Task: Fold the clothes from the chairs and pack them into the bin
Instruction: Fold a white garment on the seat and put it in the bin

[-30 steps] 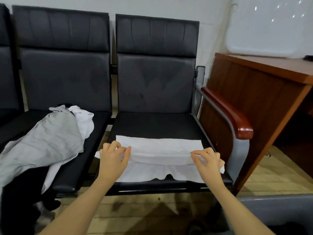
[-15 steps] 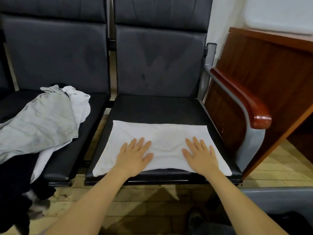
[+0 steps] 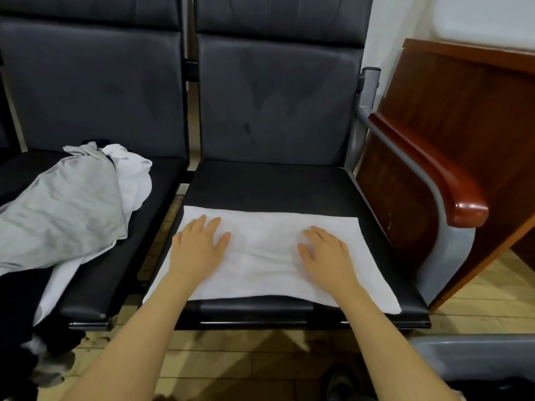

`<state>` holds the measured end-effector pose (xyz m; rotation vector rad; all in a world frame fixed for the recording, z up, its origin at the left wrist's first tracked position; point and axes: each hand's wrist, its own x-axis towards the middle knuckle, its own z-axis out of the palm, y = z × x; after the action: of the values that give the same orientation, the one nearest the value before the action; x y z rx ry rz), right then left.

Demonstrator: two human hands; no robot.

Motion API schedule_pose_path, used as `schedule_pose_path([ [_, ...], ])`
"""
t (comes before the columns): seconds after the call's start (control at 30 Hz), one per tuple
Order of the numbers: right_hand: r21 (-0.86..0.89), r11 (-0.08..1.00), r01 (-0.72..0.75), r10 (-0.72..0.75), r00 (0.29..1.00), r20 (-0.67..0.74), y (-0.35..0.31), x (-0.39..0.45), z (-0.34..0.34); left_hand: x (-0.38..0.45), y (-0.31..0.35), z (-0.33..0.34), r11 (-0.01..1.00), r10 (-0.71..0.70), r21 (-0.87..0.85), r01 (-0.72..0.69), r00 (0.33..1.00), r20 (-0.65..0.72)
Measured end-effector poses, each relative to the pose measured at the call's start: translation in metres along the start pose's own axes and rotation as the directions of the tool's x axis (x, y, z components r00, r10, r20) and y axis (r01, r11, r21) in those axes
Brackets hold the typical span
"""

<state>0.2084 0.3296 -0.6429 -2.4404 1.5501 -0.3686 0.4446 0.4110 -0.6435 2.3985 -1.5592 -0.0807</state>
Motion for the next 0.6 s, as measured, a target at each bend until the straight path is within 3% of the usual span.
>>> schedule_pose_path([
  [0.17,0.092,0.991,0.099,-0.107,0.991,0.084,-0.02,0.027,0.016,0.019,-0.019,0.013,0.999,0.052,-0.007,-0.052,0.987,0.154],
  [0.27,-0.085,0.994,0.071,-0.051,0.974,0.222,-0.018,0.032,0.026,0.026,-0.037,0.018,0.992,-0.121,0.0,0.124,0.969,0.215],
  [0.33,-0.113,0.992,0.055,-0.026,0.97,0.242,-0.018,0.032,0.029,0.024,-0.044,0.014,0.978,-0.2,-0.013,0.209,0.952,0.231],
  [0.47,-0.159,0.984,0.087,-0.049,0.972,0.23,-0.019,0.031,0.029,0.011,-0.042,0.004,0.98,-0.184,-0.06,0.189,0.98,0.077],
  [0.6,-0.116,0.967,0.225,-0.201,0.962,0.183,-0.024,0.022,0.029,0.007,-0.046,0.0,0.99,-0.093,-0.109,0.086,0.994,-0.062],
])
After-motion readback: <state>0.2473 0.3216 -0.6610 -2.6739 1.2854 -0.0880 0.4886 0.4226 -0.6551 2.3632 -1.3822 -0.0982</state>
